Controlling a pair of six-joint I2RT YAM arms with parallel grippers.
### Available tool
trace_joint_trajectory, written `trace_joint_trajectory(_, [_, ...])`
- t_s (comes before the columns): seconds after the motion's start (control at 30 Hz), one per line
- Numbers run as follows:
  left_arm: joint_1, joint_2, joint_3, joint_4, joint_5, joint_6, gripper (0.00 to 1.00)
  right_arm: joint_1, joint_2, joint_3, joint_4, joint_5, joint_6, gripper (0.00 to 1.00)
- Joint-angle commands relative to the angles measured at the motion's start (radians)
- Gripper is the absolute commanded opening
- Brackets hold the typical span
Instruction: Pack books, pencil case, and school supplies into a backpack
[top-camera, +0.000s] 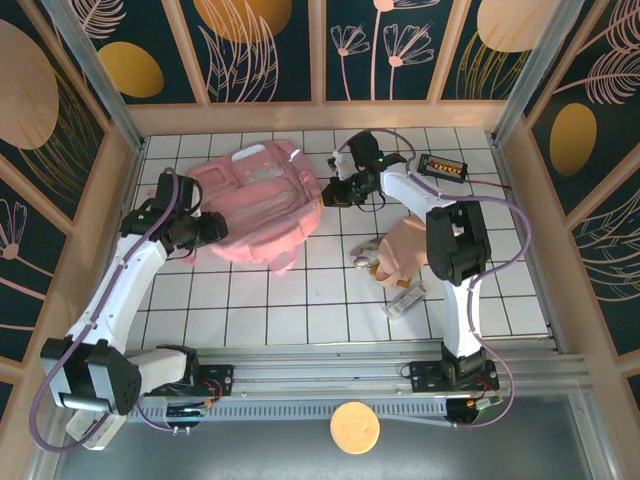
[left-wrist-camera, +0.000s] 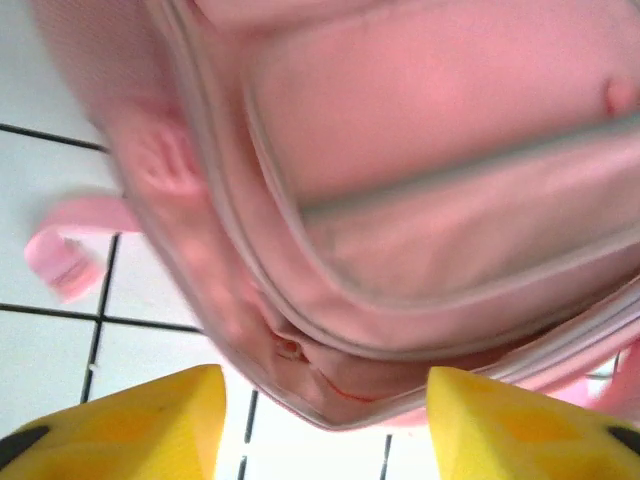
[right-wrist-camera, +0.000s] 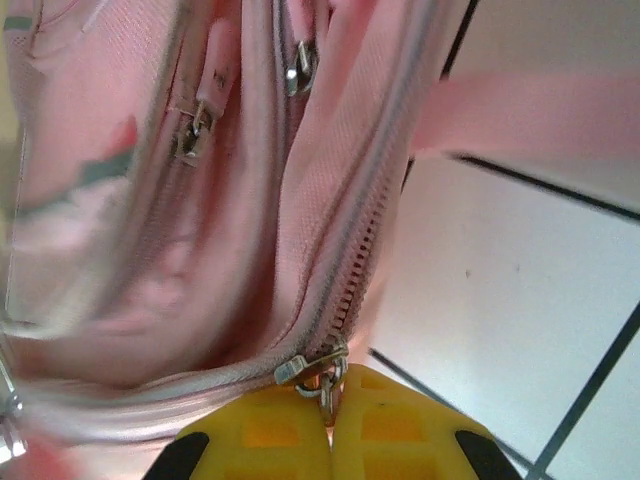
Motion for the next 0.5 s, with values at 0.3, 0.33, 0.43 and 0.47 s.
trace_joint_trajectory(0.3, [-0.055,-0.3,-0.321,0.277,0.404,-0.684,0.99,0.216,-0.181,-0.17,0.167,-0.033,0.296,0.0])
trace_joint_trajectory(0.33, [-0.113,-0.354,-0.409,0.366,0.403,-0.807,0.99,0.222,-0.188,-0.171,0.177,-0.038,0.307,0.0])
trace_joint_trajectory(0.43, [-0.217,-0.455,-0.586,0.506,0.35,-1.045,0.99,0.239,-0.205,-0.186,0.21,-0.065,0.34,0.0])
trace_joint_trajectory(0.47, [-0.225,-0.479,-0.623,0.525,0.343,-1.089,0.99,0.247,-0.208,-0.186,0.216,-0.072,0.342,0.0])
